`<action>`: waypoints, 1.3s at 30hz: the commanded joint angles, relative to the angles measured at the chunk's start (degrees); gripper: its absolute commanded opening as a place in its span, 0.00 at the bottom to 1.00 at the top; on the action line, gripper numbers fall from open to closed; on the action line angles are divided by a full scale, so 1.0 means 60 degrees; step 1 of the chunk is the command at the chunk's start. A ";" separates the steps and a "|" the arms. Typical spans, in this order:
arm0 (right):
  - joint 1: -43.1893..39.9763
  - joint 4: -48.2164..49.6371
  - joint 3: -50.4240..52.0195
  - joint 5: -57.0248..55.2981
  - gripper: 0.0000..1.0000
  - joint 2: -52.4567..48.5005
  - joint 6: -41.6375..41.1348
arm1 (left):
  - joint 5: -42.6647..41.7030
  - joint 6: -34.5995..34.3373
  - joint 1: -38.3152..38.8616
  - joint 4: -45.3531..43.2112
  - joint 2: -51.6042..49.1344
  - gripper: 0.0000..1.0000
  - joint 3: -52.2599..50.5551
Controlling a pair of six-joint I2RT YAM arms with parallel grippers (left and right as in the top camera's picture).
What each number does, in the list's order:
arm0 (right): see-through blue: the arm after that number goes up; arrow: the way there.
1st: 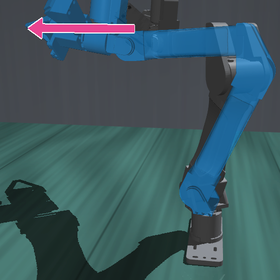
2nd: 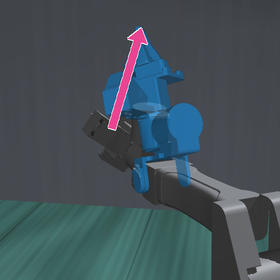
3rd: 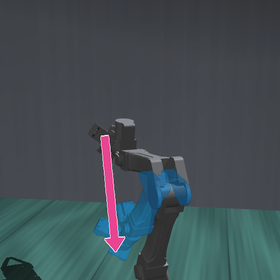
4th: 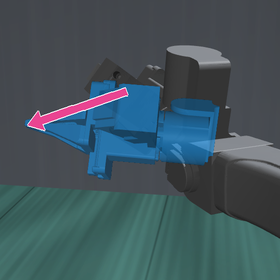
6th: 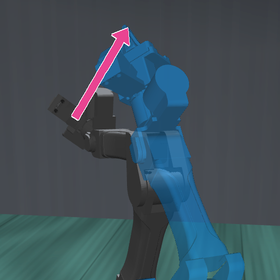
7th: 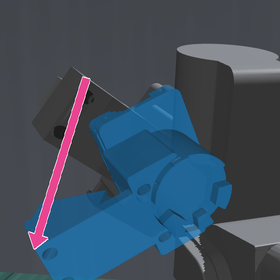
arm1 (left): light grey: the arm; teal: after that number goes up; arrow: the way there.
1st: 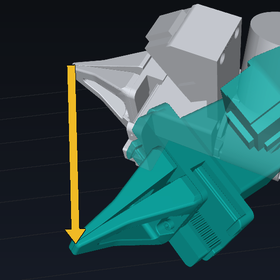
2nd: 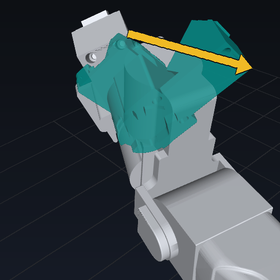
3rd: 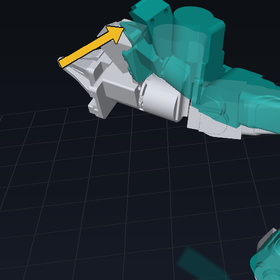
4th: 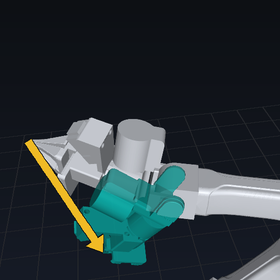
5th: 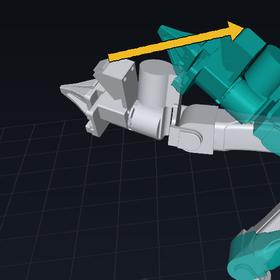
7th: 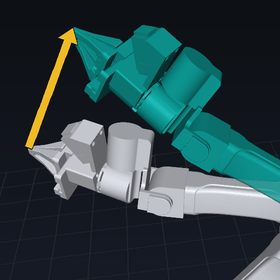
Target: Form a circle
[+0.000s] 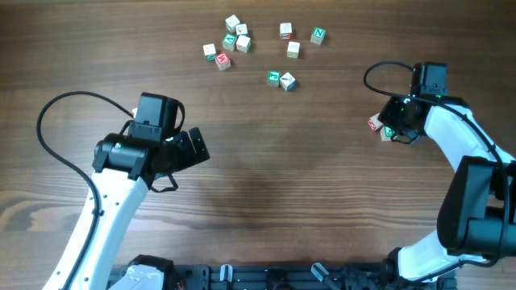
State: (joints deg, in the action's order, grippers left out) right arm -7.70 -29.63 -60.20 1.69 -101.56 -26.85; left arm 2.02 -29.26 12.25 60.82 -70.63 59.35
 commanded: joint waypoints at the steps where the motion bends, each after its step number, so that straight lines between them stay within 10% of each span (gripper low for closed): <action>1: -0.0025 -0.0004 -0.0182 -0.0321 0.04 0.0288 0.0157 | -0.0044 0.0044 -0.0073 0.0000 0.0022 1.00 -0.0022; 11: -0.0022 0.0765 -0.0182 0.0627 0.04 0.1016 0.0393 | -0.0044 0.0044 -0.0073 0.0000 0.0022 1.00 -0.0022; 23: -0.0401 -0.0863 0.0270 -0.2849 0.04 0.1282 -0.3308 | -0.0044 0.0044 -0.0073 0.0000 0.0022 1.00 -0.0022; 39: -0.1392 0.0790 0.0270 0.0590 0.04 -0.0040 -0.1053 | -0.0044 0.0047 -0.0073 0.0000 0.0022 1.00 -0.0022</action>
State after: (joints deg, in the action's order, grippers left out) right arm -16.16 -25.43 -58.89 3.16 -101.10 -35.79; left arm 2.02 -29.26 12.25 60.82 -70.63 59.35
